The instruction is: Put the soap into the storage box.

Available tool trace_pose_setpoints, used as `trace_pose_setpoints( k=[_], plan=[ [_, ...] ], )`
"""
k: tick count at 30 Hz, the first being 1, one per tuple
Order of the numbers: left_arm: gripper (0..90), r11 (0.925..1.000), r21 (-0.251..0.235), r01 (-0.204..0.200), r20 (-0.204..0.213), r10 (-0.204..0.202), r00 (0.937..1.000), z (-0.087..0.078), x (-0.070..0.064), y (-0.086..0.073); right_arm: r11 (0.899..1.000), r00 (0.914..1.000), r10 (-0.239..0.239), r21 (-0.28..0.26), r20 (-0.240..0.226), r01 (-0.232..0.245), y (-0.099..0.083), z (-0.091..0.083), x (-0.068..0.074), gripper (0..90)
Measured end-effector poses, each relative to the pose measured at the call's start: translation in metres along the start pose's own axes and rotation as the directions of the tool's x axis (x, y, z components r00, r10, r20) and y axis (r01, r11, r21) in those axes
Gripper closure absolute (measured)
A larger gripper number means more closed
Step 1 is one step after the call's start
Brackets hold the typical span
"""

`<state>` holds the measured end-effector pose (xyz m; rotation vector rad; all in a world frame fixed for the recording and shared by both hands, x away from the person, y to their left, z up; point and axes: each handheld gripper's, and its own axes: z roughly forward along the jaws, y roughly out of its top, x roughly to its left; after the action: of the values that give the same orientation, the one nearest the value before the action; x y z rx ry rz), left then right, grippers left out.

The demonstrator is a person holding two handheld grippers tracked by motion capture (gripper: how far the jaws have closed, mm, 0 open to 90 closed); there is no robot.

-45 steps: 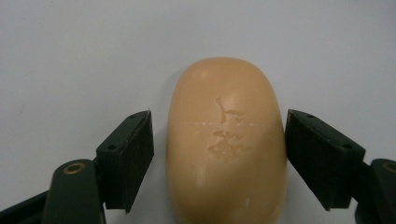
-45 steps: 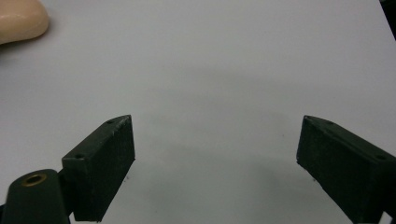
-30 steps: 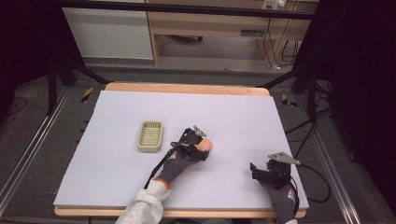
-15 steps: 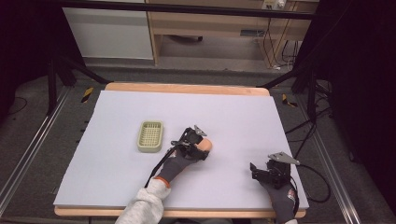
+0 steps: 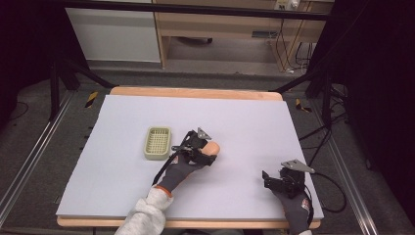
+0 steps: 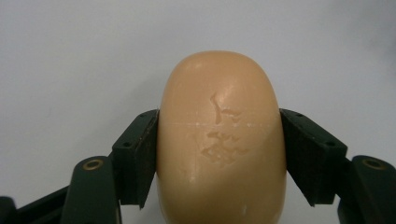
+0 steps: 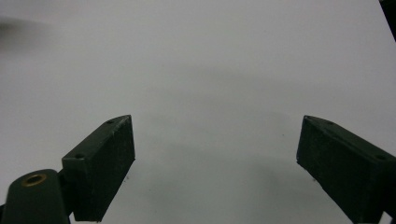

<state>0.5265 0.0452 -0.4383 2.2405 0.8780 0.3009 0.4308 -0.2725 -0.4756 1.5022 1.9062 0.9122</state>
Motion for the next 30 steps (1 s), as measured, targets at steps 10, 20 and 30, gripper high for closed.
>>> trace_pose_setpoints(
  k=[10,20,30],
  plan=[
    [31.7,0.9992,-0.038,0.008,-0.015,-0.009,0.9999,-0.031,0.009,-0.009,1.0,1.0,-0.001,0.0,0.005,0.001,0.0,0.0,0.0,11.6],
    [31.7,0.9978,-0.066,0.004,-0.046,-0.007,0.9989,-0.061,0.017,-0.016,1.0,1.0,-0.001,0.0,0.008,0.001,0.0,0.0,0.0,11.7],
    [31.7,0.9968,-0.079,0.009,-0.069,-0.014,0.9975,-0.08,0.025,-0.026,1.0,0.9999,-0.003,-0.001,0.01,0.003,0.0,0.0,0.0,11.7]
  ],
)
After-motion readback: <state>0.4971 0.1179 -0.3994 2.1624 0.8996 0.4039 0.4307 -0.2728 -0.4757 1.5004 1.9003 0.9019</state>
